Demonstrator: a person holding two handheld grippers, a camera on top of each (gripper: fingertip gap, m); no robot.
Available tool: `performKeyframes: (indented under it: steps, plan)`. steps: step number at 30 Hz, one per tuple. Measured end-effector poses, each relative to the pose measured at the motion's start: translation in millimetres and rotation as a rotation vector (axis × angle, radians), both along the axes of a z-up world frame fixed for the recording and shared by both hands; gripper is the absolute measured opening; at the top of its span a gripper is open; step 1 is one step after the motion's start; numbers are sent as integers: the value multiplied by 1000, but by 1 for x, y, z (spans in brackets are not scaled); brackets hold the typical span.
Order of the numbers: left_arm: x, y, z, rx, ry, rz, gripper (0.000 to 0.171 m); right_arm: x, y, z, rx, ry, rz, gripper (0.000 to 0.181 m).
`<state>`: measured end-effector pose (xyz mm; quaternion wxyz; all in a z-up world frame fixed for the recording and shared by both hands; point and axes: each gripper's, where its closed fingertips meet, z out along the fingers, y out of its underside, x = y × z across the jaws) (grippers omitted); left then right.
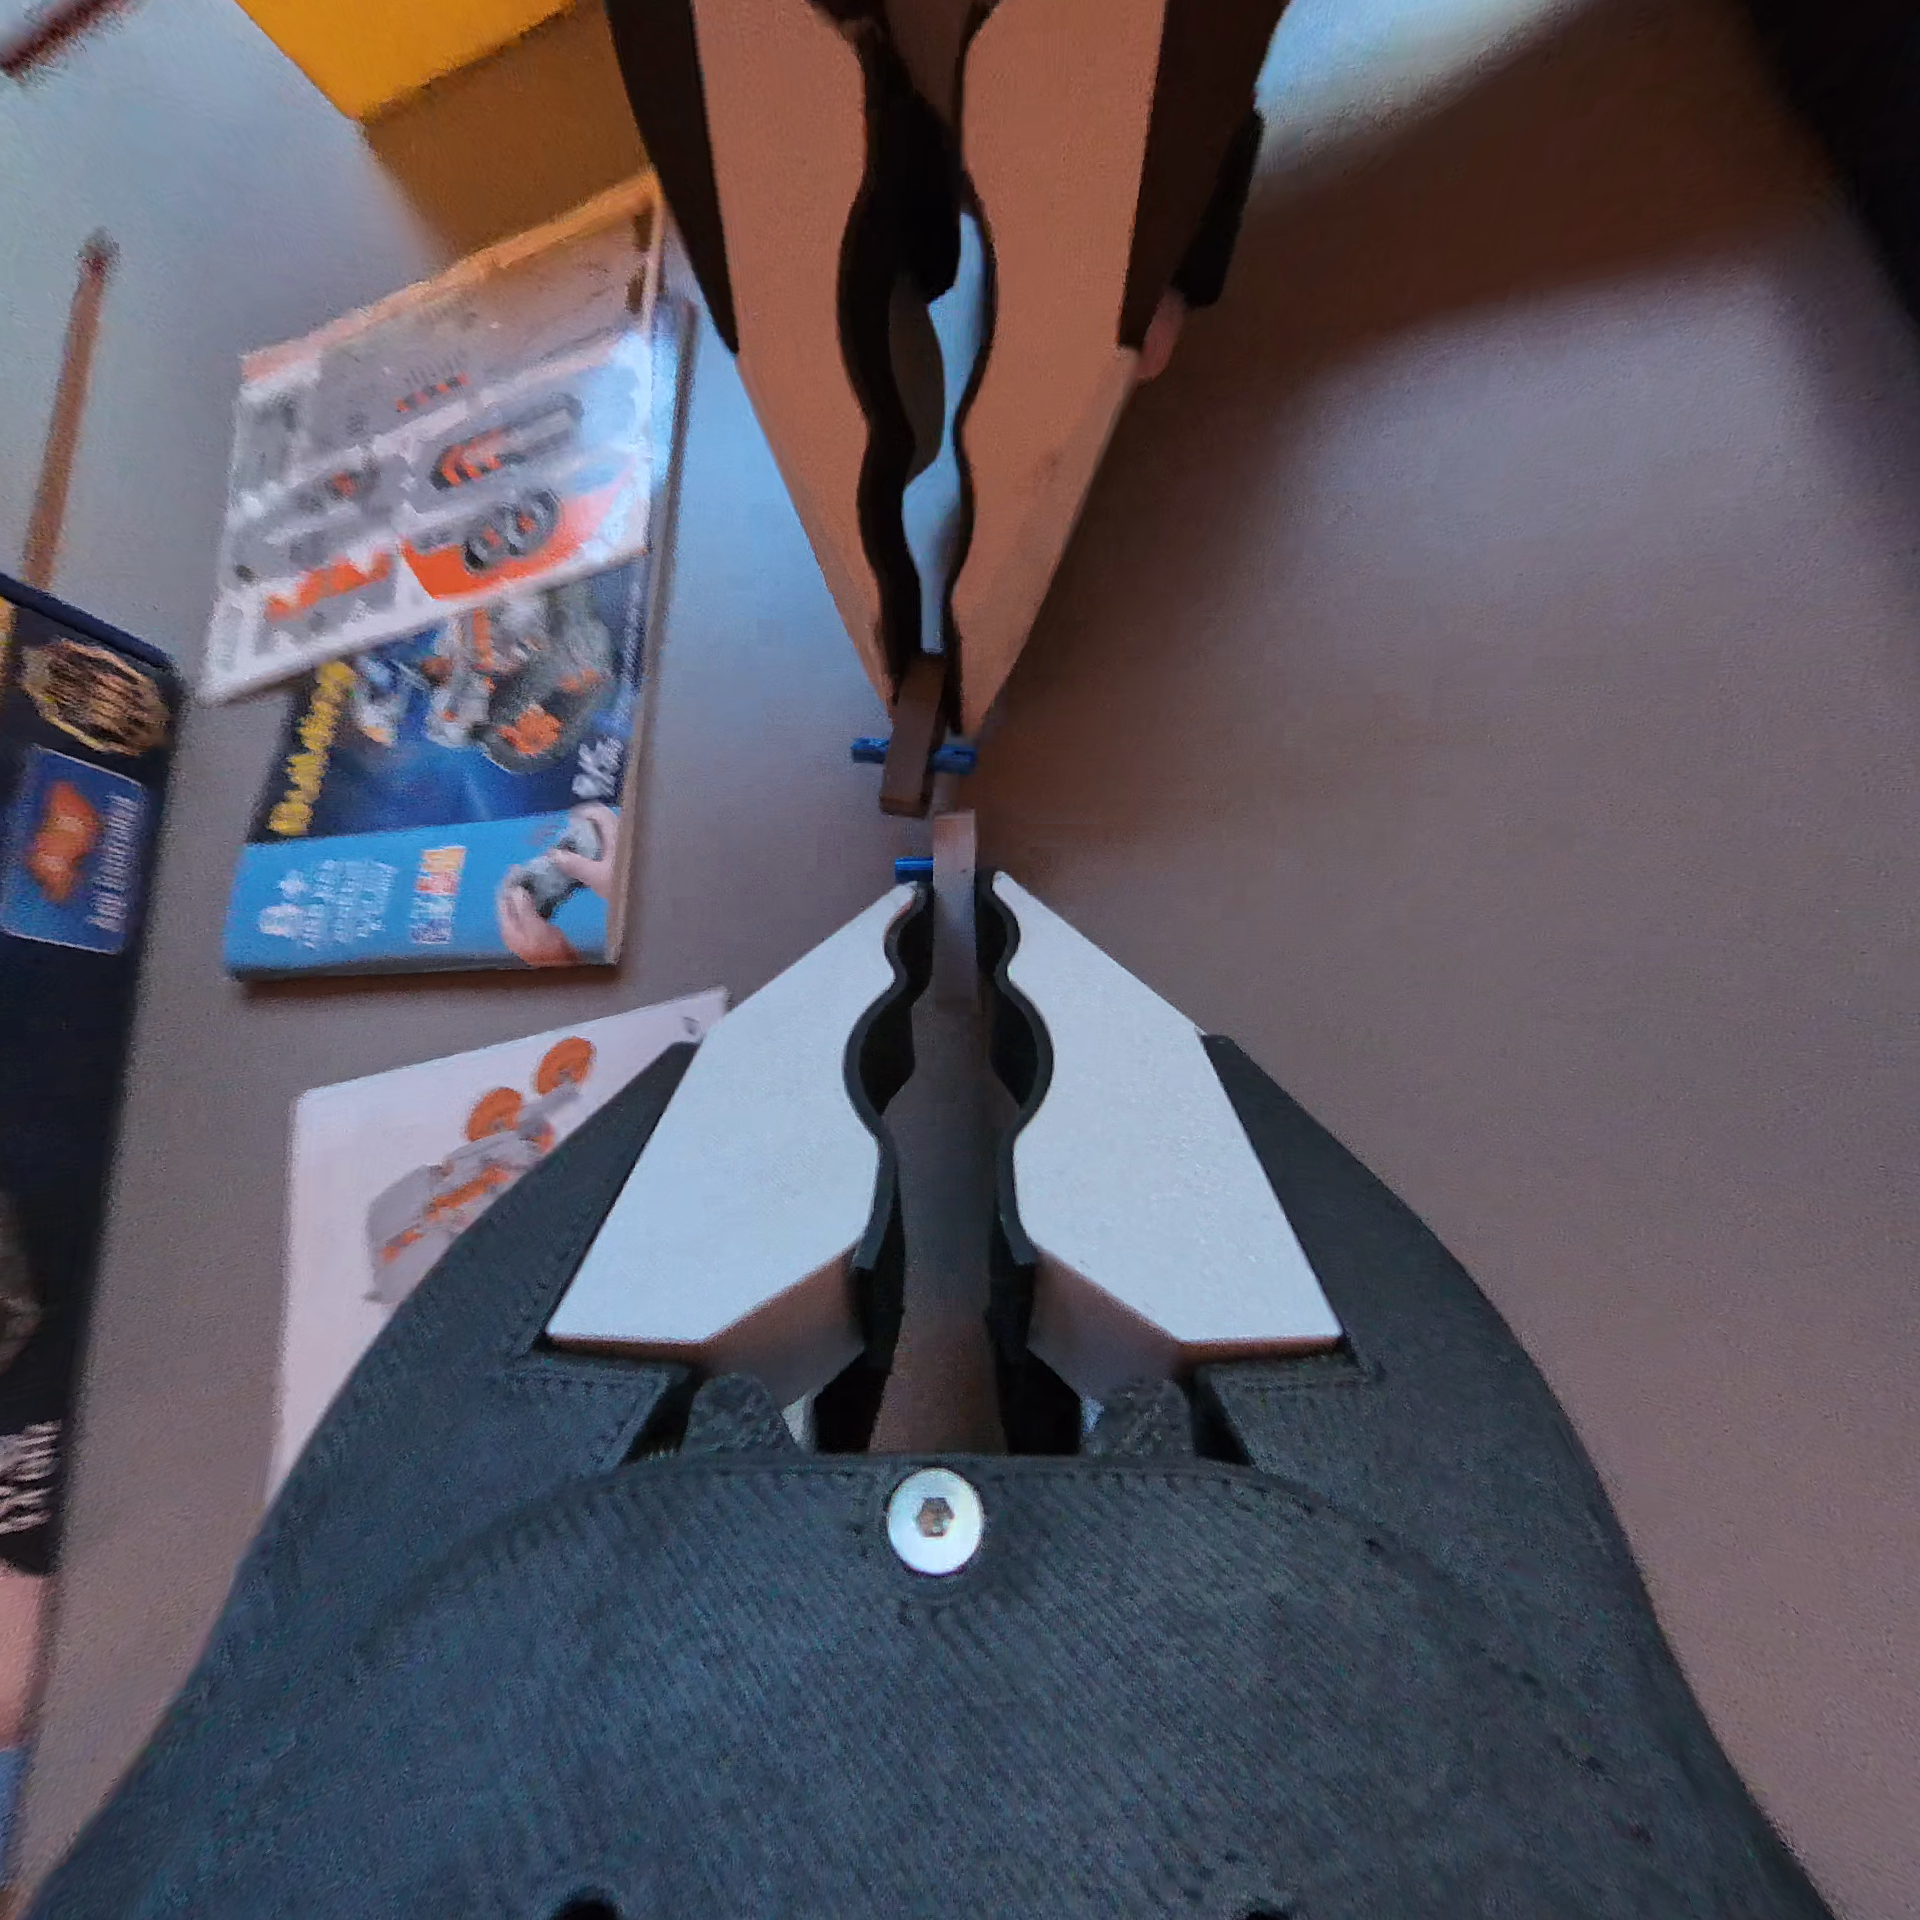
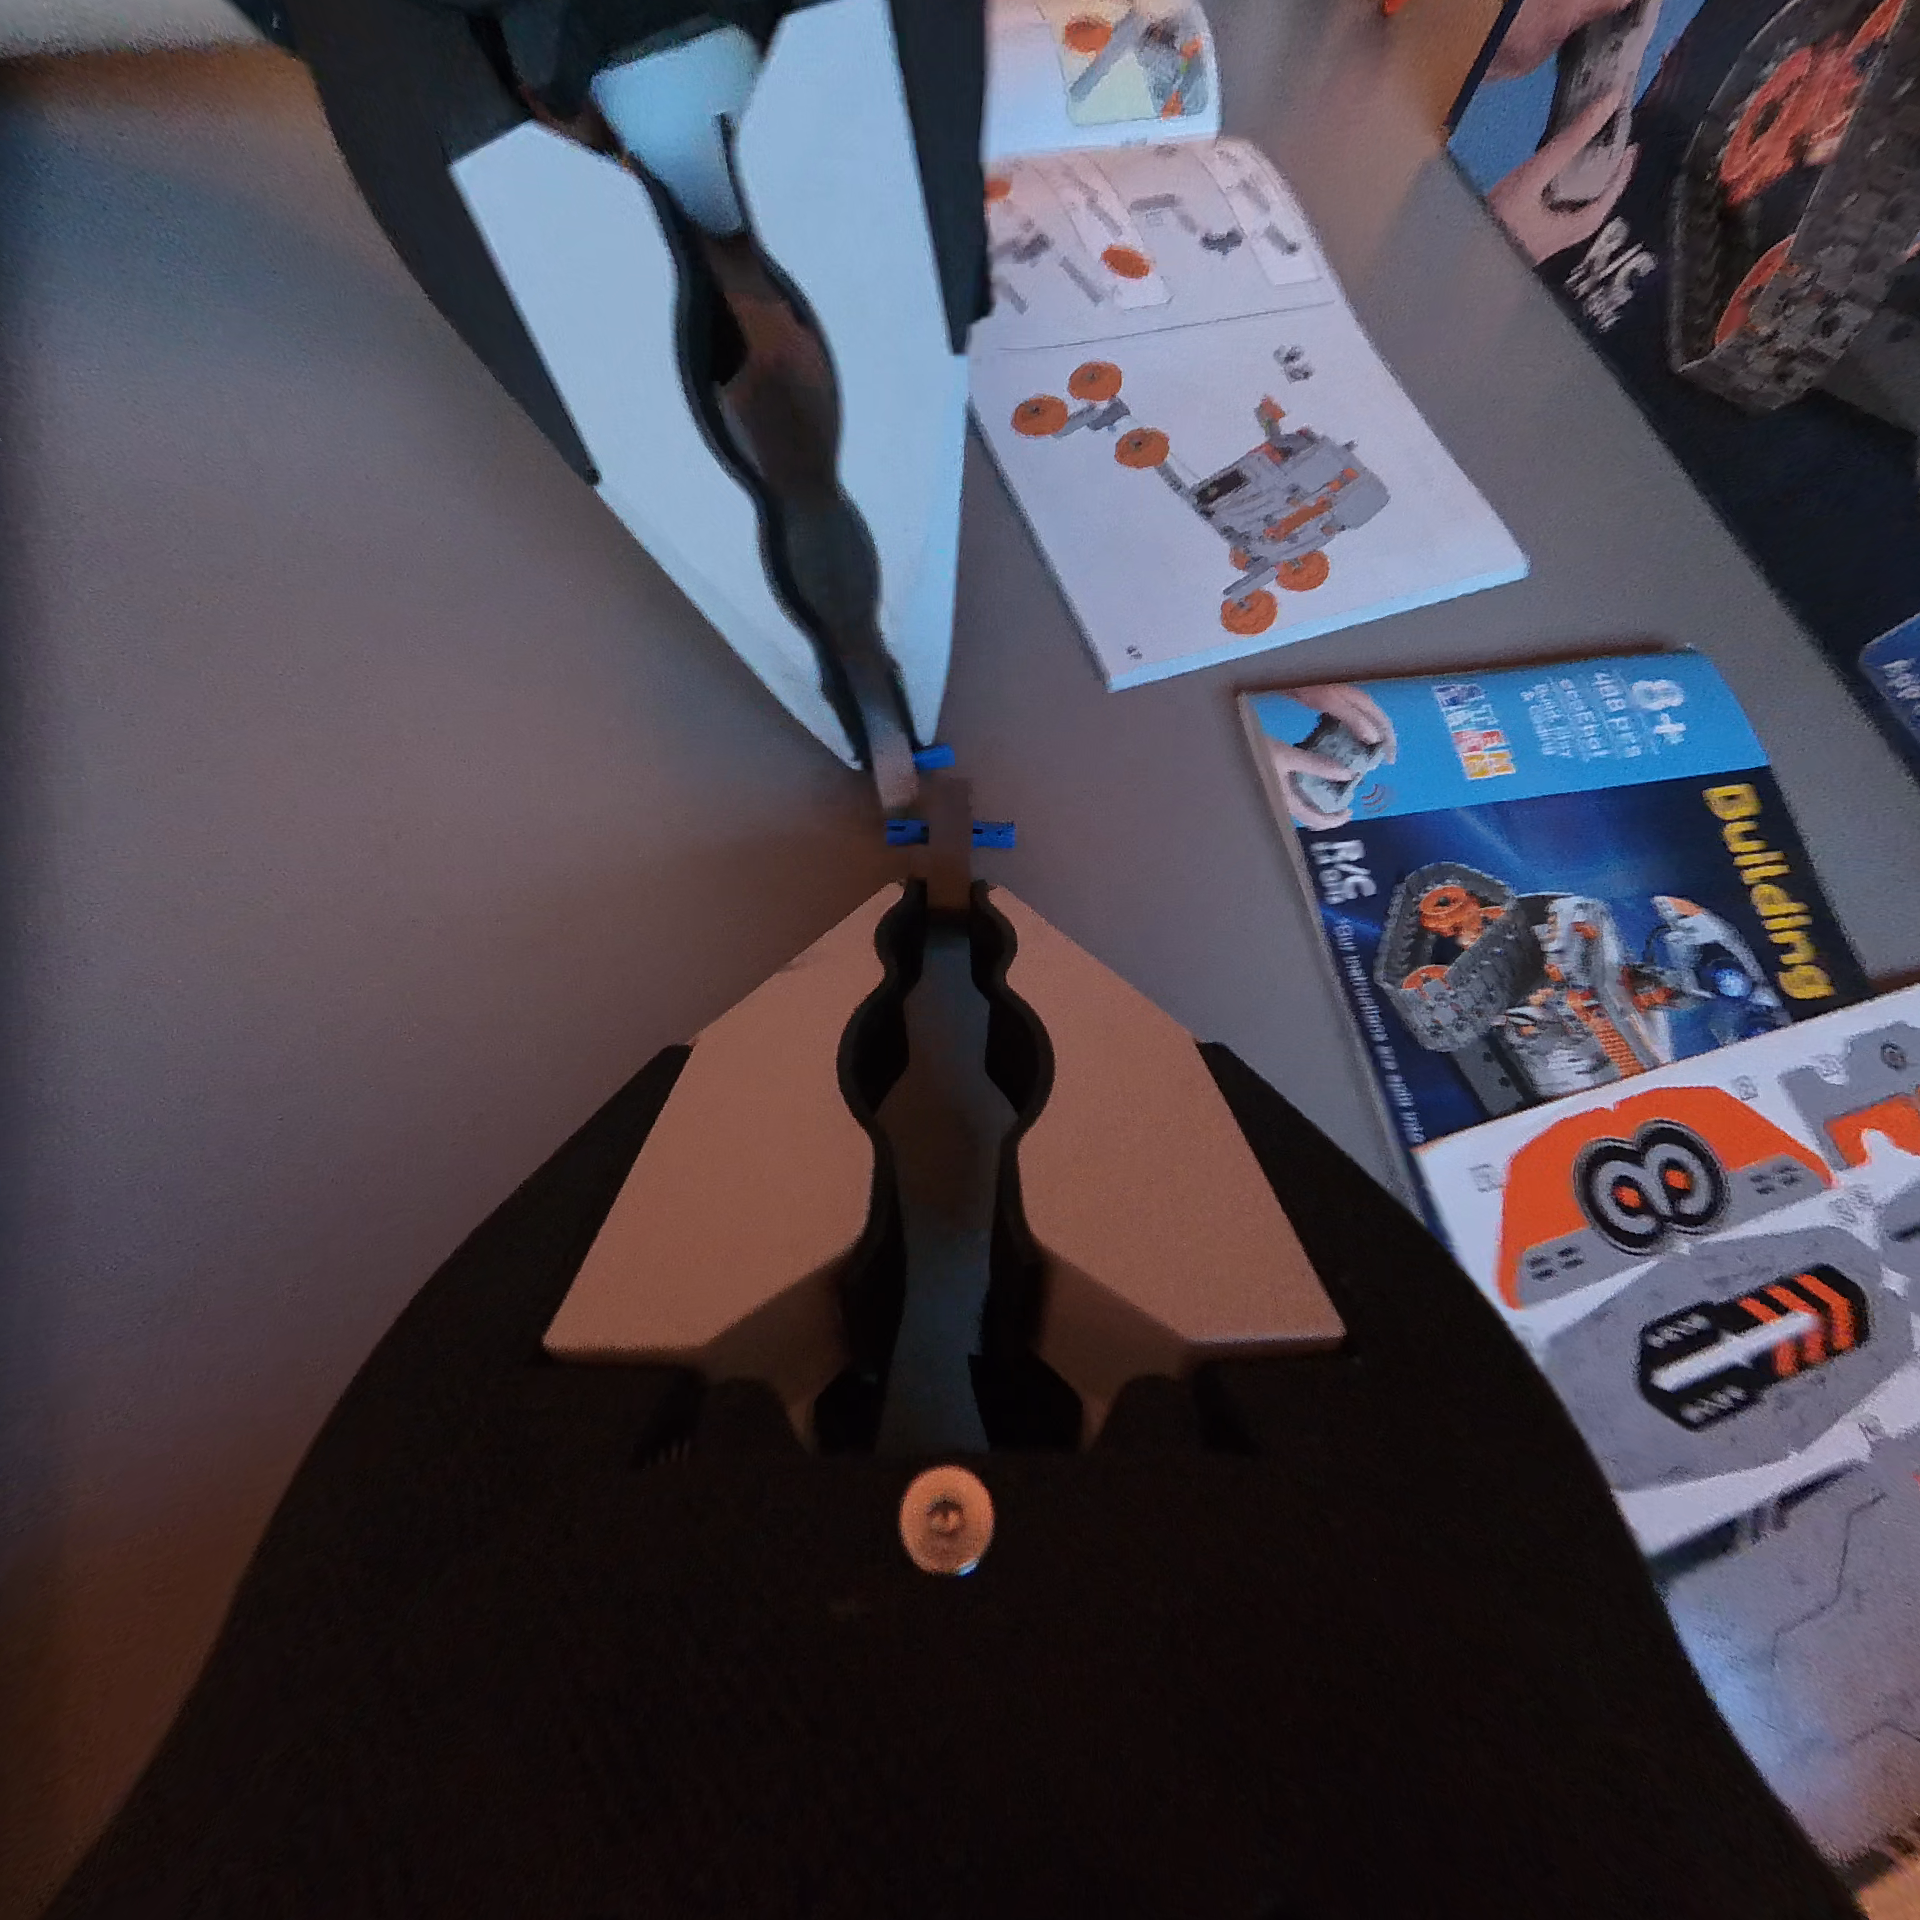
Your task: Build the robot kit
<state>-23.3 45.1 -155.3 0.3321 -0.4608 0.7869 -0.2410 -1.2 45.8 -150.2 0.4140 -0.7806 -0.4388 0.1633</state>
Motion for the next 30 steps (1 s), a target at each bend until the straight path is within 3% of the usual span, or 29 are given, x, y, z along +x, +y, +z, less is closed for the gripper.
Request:
performKeyframes:
  steps: [1, 7, 11, 14, 18, 21, 30]
  plan:
    - [3, -1, 11, 28, -39, -8, 5, 5, 4, 8, 15, 13, -18, 7]
    - [25, 17, 120, 56, -299, 25, 5, 44, 45, 120, 115, 281, -149, 7]
    - [37, 24, 171, -11, -412, 18, 5, 68, 63, 166, 199, 146, -228, 6]
    - [39, 27, 175, 99, -428, 9, 5, 62, 56, 182, 255, 48, -152, 6]
    - [36, 35, 161, 235, -378, 12, 5, 57, 52, 180, 326, -7, -75, 6]
    - [37, 33, 171, 307, -407, 7, 5, 62, 61, 181, 322, -38, -145, 6]
    - [35, 24, 188, 483, -472, -10, 5, 36, 61, 202, 482, -119, -129, 6]
